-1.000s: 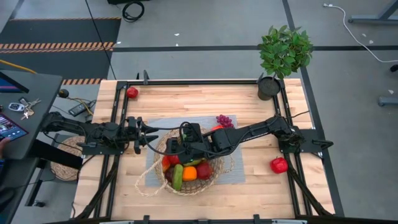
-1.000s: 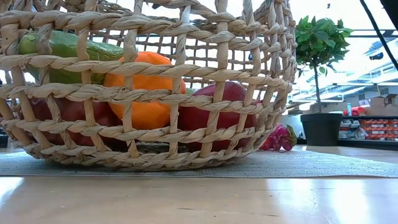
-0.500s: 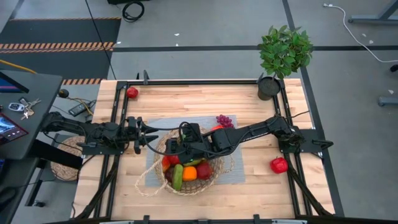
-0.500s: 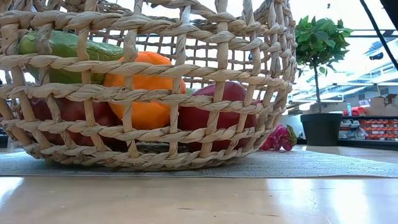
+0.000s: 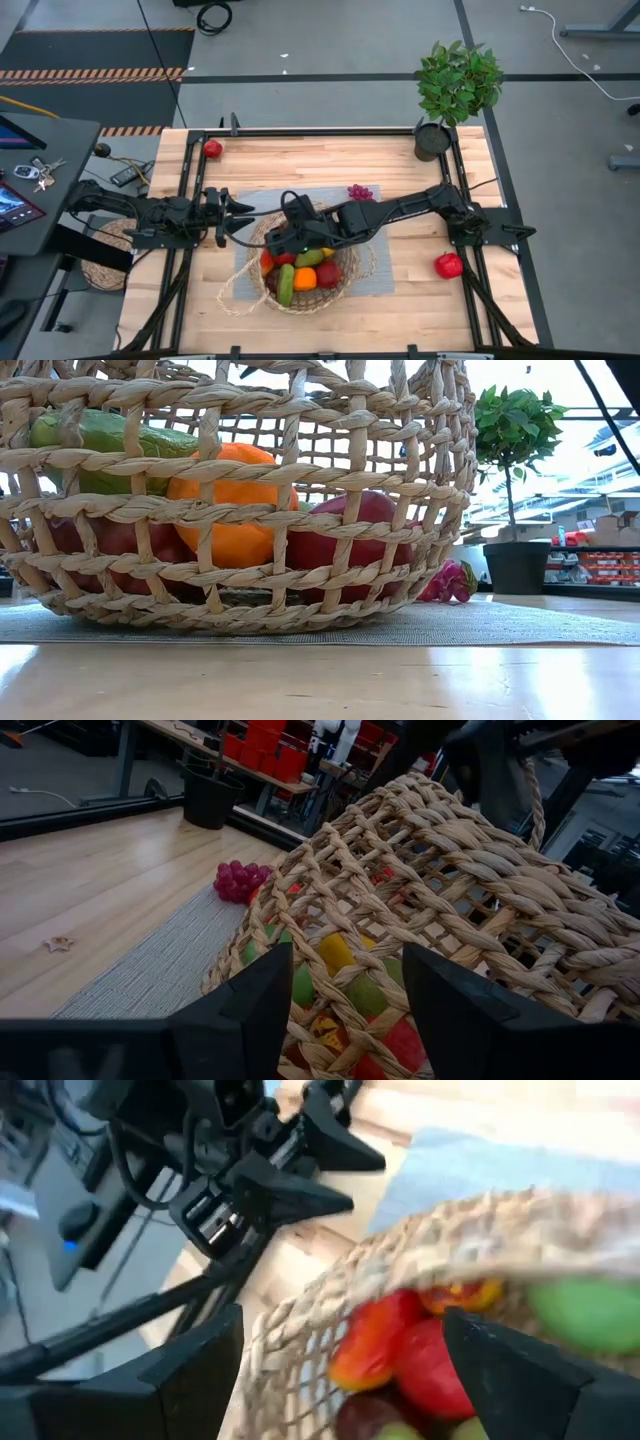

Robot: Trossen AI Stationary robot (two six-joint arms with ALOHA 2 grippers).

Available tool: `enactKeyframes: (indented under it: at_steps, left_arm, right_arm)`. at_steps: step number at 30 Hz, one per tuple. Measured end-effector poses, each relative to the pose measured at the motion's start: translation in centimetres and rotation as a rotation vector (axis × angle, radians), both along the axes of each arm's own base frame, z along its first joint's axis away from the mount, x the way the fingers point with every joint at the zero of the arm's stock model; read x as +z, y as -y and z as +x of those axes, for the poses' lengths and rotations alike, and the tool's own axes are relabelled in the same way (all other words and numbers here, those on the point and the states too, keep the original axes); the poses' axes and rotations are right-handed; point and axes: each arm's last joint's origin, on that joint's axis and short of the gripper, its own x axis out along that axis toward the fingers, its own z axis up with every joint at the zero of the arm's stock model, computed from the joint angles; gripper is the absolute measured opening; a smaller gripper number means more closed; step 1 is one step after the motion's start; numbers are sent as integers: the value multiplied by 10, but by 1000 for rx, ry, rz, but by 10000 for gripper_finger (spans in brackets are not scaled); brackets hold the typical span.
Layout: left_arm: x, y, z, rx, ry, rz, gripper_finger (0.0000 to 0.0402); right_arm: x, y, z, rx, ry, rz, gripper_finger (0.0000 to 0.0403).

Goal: Build produce basket
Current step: Put the middle red apple into the brown basket

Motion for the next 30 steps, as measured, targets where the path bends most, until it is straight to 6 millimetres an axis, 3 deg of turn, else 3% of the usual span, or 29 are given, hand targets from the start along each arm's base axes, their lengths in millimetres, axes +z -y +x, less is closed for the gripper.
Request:
enactKeyframes:
  at_steps: [4, 13, 20, 26, 30]
  left_arm:
    - [0, 0, 0, 0, 1, 0, 198]
    - [0, 0, 0, 0, 0, 0, 195]
    - [0, 0, 0, 0, 0, 0, 193]
    - [0, 0, 0, 0, 0, 0, 196]
    - [0, 0, 0, 0, 0, 0, 198]
  right_arm:
    - [6, 9, 0, 64, -13, -89, 345]
    - [8, 13, -2, 182, -48, -94, 345]
    - [52, 26, -29, 132, 7, -245, 345]
    - [61, 58, -46, 12, -85, -309, 345]
    - [52, 90, -62, -41, -285, -268, 345]
